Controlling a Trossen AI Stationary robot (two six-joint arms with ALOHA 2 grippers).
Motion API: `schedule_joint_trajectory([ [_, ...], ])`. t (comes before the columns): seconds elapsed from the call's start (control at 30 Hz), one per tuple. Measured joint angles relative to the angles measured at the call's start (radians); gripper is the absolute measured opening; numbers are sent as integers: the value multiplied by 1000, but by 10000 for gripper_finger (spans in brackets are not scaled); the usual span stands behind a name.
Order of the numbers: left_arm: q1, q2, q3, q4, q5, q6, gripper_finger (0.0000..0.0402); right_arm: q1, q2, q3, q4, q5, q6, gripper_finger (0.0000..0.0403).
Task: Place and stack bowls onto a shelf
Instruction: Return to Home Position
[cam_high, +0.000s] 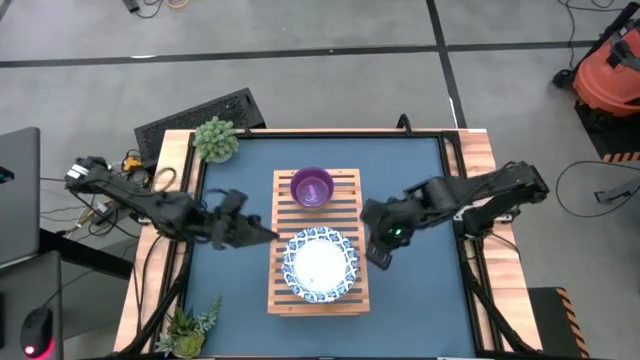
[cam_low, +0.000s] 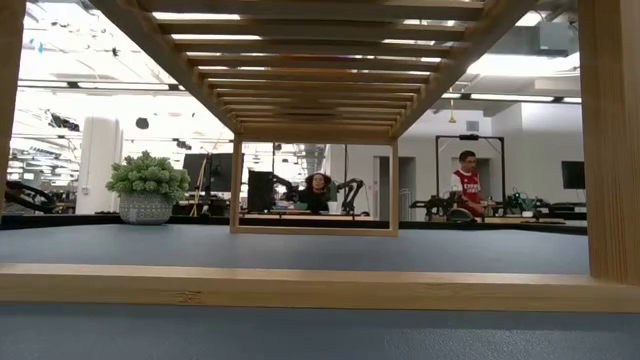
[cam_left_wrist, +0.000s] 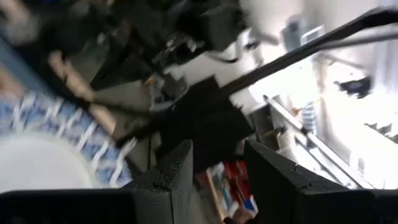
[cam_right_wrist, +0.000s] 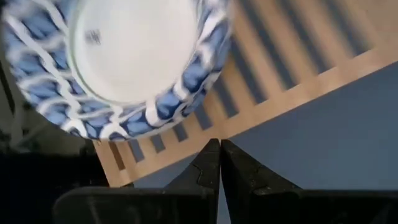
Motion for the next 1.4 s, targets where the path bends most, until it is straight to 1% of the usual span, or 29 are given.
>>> schedule_joint_trajectory([
  [0.1, 0, -86, 0, -2, -48, 85, 129, -16, -74, 0, 17, 47, -43, 42],
  [0.27, 0, -215, 0, -4, -88, 184, 129, -27, -210, 0, 133, 128, -209, 42],
  [0.37, 0, -275, 0, -4, -85, 277, 129, -34, -290, 1, 158, 132, -316, 42],
  [0.47, 0, -311, 0, -6, -81, 337, 129, -37, -361, 1, 132, 132, -452, 42],
  [0.53, 0, -324, 0, -25, -87, 397, 129, -40, -399, 1, 133, 130, -443, 42],
  [0.6, 0, -338, 0, -41, -94, 420, 129, -33, -428, 1, 126, 128, -436, 42],
  [0.67, 0, -344, 0, -43, -91, 399, 129, -35, -454, 1, 140, 129, -509, 42],
  [0.7, 0, -350, 0, -44, -84, 419, 129, -43, -466, 1, 155, 128, -549, 42],
  [0.73, 0, -359, 0, -44, -62, 461, 129, -55, -477, 1, 168, 128, -585, 42],
  [0.8, 0, -392, 0, -57, 17, 581, 129, -83, -503, 1, 177, 126, -631, 42],
  [0.87, 0, -438, 0, -91, 92, 651, 129, -112, -536, 0, 160, 126, -648, 42],
  [0.97, 0, -513, 0, -144, 202, 681, 129, -163, -591, 0, 152, 120, -676, 42],
  [1.07, 0, -577, 1, -189, 281, 708, 129, -203, -649, 0, 161, 82, -702, 42],
  [1.23, 0, -659, 0, -339, 342, 757, 129, -226, -764, -46, 210, 45, -696, 42],
  [1.3, 0, -683, 0, -372, 375, 758, 129, -226, -824, -97, 257, 16, -664, 42],
  [1.4, 0, -714, 0, -398, 422, 780, 129, -221, -922, -201, 335, 9, -621, 42],
])
